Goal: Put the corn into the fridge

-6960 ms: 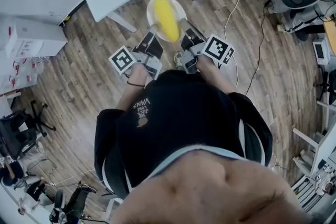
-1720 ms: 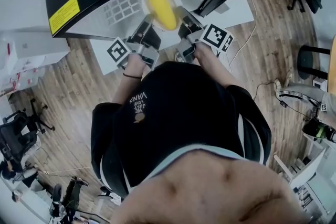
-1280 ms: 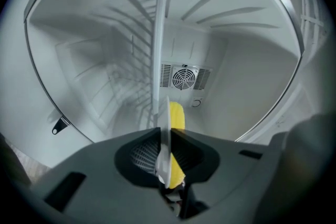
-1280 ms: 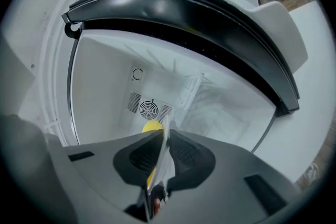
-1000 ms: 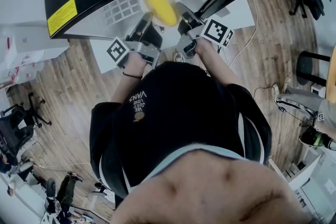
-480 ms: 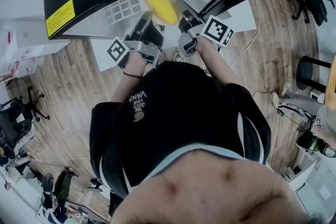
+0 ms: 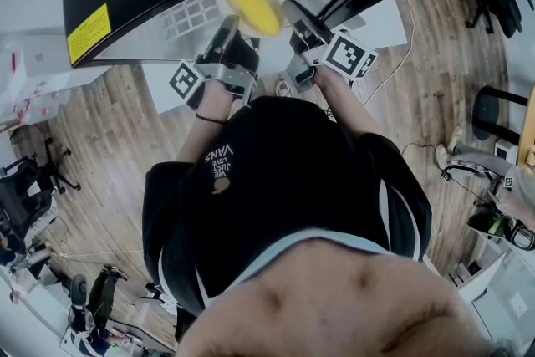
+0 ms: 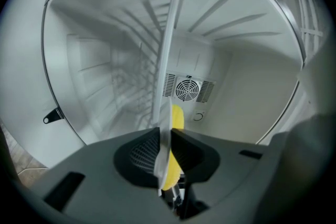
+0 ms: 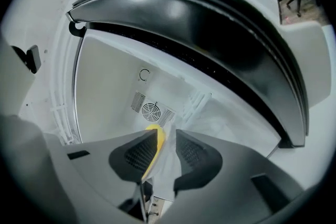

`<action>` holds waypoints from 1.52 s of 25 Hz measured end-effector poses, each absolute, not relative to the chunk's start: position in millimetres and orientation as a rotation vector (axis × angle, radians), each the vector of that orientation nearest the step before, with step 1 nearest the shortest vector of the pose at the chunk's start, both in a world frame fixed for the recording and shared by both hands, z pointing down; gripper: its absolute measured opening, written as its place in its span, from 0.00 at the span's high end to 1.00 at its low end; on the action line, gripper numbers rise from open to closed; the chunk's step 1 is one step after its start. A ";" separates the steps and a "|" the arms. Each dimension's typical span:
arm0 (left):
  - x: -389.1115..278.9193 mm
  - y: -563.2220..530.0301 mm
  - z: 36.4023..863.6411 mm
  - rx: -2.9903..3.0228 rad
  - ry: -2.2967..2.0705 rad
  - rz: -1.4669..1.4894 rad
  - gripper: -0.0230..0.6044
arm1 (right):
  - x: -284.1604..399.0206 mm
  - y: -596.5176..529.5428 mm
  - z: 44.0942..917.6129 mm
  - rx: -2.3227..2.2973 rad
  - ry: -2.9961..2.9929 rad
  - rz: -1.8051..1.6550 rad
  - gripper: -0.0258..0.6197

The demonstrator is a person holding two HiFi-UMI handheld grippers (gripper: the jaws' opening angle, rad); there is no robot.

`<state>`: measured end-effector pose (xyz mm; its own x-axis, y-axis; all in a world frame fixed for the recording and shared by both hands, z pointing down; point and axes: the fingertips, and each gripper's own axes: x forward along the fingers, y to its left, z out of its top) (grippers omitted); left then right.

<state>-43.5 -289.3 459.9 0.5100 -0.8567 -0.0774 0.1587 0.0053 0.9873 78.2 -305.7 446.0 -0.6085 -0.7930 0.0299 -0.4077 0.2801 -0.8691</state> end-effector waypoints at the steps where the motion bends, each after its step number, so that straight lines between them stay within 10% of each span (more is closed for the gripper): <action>1: -42.4 -290.6 459.8 1.331 -0.681 -0.900 0.88 | 80.6 -305.2 444.7 -1.085 2.156 -1.254 0.80; 38: -39.6 -294.9 460.7 1.329 -0.673 -0.931 0.88 | 40.8 -244.3 440.0 -1.556 2.882 -0.218 0.57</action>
